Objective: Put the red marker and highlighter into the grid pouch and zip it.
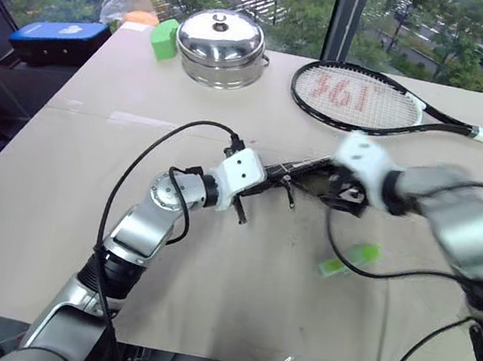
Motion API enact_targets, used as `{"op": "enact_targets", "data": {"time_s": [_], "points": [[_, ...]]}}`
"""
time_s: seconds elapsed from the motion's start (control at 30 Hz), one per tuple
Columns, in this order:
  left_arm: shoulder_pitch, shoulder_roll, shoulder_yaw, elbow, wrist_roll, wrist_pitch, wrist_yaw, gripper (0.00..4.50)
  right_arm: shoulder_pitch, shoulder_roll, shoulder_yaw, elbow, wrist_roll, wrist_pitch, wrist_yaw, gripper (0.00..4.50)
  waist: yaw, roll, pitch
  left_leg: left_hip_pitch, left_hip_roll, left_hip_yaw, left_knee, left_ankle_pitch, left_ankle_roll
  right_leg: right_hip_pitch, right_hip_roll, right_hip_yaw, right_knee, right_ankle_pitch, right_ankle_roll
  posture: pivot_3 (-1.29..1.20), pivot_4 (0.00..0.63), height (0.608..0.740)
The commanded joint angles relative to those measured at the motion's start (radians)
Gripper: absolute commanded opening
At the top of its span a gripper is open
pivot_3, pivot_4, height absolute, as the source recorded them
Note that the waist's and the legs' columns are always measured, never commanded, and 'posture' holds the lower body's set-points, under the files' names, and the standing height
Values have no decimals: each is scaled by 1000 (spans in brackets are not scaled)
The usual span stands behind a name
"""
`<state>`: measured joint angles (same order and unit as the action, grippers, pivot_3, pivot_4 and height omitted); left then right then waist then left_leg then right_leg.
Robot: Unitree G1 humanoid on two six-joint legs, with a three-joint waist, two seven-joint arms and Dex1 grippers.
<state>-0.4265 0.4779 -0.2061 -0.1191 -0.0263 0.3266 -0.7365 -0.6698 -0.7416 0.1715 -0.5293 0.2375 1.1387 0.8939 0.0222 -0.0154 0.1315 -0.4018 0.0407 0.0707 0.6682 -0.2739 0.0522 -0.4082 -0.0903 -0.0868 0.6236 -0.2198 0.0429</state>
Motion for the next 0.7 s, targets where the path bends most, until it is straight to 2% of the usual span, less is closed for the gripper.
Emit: {"op": "enact_targets", "data": {"time_s": [0.03,0.13,0.2,0.3,0.37,0.63,0.67,0.7], "points": [[-16,3,18,3,-11,-15,-2,0,143,-84,-179,-209,119,-28,85,3804,-5,0,0,1,0,0,0,0,0,1,0,0,0,0,0,0,150,740],[-32,5,13,31,-17,-42,-29,0,308,-235,-180,-274,118,-181,186,3804,-8,0,0,3,0,0,0,-1,1,2,0,2,-1,0,0,0,150,740],[-37,5,10,38,-22,-61,-47,0,384,-332,-131,-231,56,-329,236,3804,-9,0,0,3,-1,1,1,-1,1,2,0,3,0,-1,-1,0,150,740],[-27,11,4,24,-24,-80,-70,0,409,-396,-34,-92,-60,-551,266,3804,-15,-1,1,5,-1,3,1,-1,1,2,0,5,0,-2,-3,0,150,740],[-21,18,0,17,-19,-91,-81,0,380,-390,27,19,-126,-691,279,3804,-14,-2,1,5,-1,4,2,0,1,2,1,5,0,-2,-3,0,150,740],[35,32,13,-77,-20,-54,-69,0,142,-197,266,507,-289,-1033,419,3804,-7,-2,2,5,-1,4,1,3,-4,2,3,5,0,0,0,0,150,740],[42,34,12,-88,-17,-49,-65,0,125,-182,281,547,-300,-1057,437,3280,-6,-2,2,5,-1,3,1,3,-4,2,3,5,0,0,0,0,150,740],[47,35,11,-96,-14,-43,-60,0,114,-172,288,574,-307,-1072,451,3061,-8,-2,2,4,-1,4,1,3,-4,2,3,5,0,0,0,0,150,740]]}}
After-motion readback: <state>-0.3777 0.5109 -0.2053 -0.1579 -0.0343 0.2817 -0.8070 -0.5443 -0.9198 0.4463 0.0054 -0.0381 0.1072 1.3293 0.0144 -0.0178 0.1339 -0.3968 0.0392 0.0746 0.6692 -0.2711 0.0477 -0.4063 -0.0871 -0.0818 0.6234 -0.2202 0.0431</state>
